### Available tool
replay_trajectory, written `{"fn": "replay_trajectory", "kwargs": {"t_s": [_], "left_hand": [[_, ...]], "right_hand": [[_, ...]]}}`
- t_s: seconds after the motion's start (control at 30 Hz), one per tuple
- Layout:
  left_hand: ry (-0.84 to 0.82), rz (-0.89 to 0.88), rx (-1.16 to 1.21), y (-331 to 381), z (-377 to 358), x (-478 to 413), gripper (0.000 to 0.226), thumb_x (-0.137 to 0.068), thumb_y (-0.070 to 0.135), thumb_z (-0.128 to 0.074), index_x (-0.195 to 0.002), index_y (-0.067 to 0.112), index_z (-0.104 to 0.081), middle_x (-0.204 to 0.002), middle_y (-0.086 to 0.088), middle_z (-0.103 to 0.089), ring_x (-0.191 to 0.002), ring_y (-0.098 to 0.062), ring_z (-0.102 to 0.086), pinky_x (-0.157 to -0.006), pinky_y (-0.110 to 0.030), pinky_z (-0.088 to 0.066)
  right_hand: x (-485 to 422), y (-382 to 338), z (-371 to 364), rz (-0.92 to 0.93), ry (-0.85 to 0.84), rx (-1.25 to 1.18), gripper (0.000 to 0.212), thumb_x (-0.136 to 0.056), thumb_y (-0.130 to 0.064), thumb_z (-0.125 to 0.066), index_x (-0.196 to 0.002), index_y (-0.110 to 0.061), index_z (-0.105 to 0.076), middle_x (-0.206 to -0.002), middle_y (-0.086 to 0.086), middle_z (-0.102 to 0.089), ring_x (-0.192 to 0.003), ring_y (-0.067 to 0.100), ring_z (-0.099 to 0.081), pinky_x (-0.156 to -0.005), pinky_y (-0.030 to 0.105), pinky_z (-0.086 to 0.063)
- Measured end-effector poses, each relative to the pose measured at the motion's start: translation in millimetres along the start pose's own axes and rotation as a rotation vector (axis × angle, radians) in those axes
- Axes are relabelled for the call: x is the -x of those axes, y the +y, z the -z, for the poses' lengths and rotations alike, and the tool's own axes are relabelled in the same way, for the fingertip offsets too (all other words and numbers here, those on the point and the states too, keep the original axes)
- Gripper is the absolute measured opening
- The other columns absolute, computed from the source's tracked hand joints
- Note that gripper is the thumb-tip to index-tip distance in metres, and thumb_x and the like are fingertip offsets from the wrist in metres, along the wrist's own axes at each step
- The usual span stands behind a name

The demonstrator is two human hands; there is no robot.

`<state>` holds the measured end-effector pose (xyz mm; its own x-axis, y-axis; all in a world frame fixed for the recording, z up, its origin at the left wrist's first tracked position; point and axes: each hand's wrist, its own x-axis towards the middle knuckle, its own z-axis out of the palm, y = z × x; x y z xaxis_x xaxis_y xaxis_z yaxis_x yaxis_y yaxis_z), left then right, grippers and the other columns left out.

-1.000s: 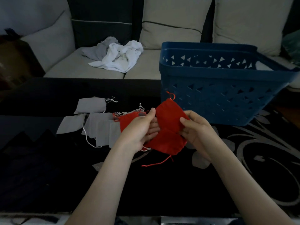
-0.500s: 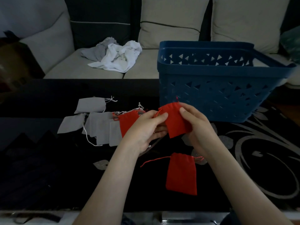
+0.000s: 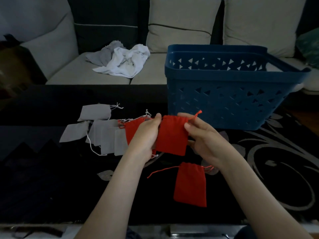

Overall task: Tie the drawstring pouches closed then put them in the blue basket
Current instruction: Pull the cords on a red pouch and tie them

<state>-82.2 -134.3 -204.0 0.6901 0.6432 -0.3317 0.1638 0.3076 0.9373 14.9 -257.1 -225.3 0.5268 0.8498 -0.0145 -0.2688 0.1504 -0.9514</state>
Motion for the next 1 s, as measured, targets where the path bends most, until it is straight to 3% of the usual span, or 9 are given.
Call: {"fn": "replay_trajectory", "kwargs": {"t_s": [0.13, 0.27, 0.4, 0.47, 0.57, 0.63, 0.73, 0.87, 1.0], "left_hand": [[0.043, 0.049, 0.002, -1.1, -0.1, -2.7, 0.027, -0.094, 0.046, -0.050, -0.097, 0.023, -0.064, -0.093, -0.004, -0.071, -0.088, -0.021, -0.067, -0.083, -0.036, -0.053], [0.069, 0.017, -0.046, -4.9, -0.7, -5.3, 0.042, -0.095, 0.040, -0.050, -0.059, 0.020, -0.053, -0.053, 0.006, -0.049, -0.054, -0.010, -0.045, -0.061, -0.025, -0.038], [0.073, 0.062, 0.029, -3.1, 4.0, -6.7, 0.045, -0.096, 0.034, -0.050, -0.053, 0.020, -0.044, -0.050, 0.007, -0.037, -0.046, -0.006, -0.032, -0.048, -0.020, -0.024], [0.049, 0.100, 0.189, -1.7, 5.9, -6.0, 0.041, -0.096, 0.028, -0.052, -0.056, 0.018, -0.045, -0.051, 0.006, -0.041, -0.046, -0.005, -0.035, -0.043, -0.017, -0.026], [-0.008, 0.157, 0.592, 1.1, 6.7, -3.5, 0.029, -0.095, 0.014, -0.051, -0.067, 0.012, -0.047, -0.052, 0.001, -0.054, -0.043, -0.005, -0.041, -0.039, -0.014, -0.030], [-0.102, 0.189, 0.876, 2.5, 8.1, -4.6, 0.026, -0.096, 0.011, -0.046, -0.071, 0.010, -0.046, -0.066, -0.010, -0.065, -0.041, -0.003, -0.041, -0.036, -0.013, -0.030], [-0.191, 0.204, 1.092, 1.1, 10.5, -7.0, 0.022, -0.099, 0.012, -0.039, -0.078, 0.011, -0.045, -0.054, -0.007, -0.058, -0.032, -0.003, -0.040, -0.031, -0.012, -0.030], [-0.173, 0.207, 0.923, -1.0, 3.6, -1.2, 0.033, -0.101, 0.016, -0.040, -0.067, 0.013, -0.041, -0.054, 0.001, -0.048, -0.033, -0.004, -0.037, -0.030, -0.014, -0.028], [-0.126, -0.034, 0.469, 1.2, -1.3, 4.8, 0.019, -0.098, 0.014, -0.047, -0.082, 0.009, -0.058, -0.068, -0.002, -0.064, -0.049, -0.005, -0.053, -0.046, -0.016, -0.045]], "right_hand": [[-0.5, 1.8, -3.5, 0.015, 0.090, -0.024, 0.027, -0.097, -0.028, -0.043, -0.098, -0.019, -0.067, -0.089, -0.002, -0.068, -0.084, 0.012, -0.061, -0.072, 0.026, -0.050], [0.5, 1.9, -2.1, 0.003, 0.149, -0.010, 0.033, -0.101, -0.031, -0.037, -0.088, -0.018, -0.065, -0.084, -0.001, -0.065, -0.081, 0.012, -0.059, -0.070, 0.027, -0.047], [-0.2, 0.9, -1.1, 0.019, 0.147, -0.062, 0.036, -0.101, -0.029, -0.036, -0.082, -0.018, -0.064, -0.096, 0.001, -0.068, -0.090, 0.016, -0.061, -0.077, 0.030, -0.050], [-1.0, -0.2, -0.7, 0.014, 0.153, -0.115, 0.037, -0.102, -0.028, -0.034, -0.078, -0.017, -0.059, -0.103, 0.002, -0.069, -0.096, 0.016, -0.063, -0.085, 0.033, -0.049], [-1.8, 0.6, 1.5, 0.005, 0.151, -0.251, 0.036, -0.102, -0.031, -0.032, -0.074, -0.017, -0.051, -0.106, 0.002, -0.071, -0.100, 0.014, -0.066, -0.080, 0.030, -0.050], [-3.0, 1.7, 3.7, 0.015, 0.179, -0.389, 0.035, -0.102, -0.031, -0.032, -0.073, -0.017, -0.046, -0.093, 0.001, -0.073, -0.094, 0.012, -0.068, -0.081, 0.029, -0.049], [-6.2, -1.1, 3.6, 0.061, 0.248, -0.487, 0.035, -0.102, -0.027, -0.033, -0.071, -0.016, -0.043, -0.062, -0.001, -0.062, -0.077, 0.014, -0.070, -0.082, 0.031, -0.053], [-9.0, -5.0, 0.5, 0.116, 0.282, -0.431, 0.035, -0.103, -0.023, -0.034, -0.070, -0.013, -0.044, -0.049, -0.002, -0.042, -0.054, 0.013, -0.059, -0.076, 0.033, -0.055], [-4.0, -7.6, 0.1, 0.210, 0.243, -0.116, 0.027, -0.102, -0.017, -0.035, -0.082, -0.009, -0.051, -0.051, -0.002, -0.041, -0.053, 0.011, -0.050, -0.062, 0.023, -0.052]]}}
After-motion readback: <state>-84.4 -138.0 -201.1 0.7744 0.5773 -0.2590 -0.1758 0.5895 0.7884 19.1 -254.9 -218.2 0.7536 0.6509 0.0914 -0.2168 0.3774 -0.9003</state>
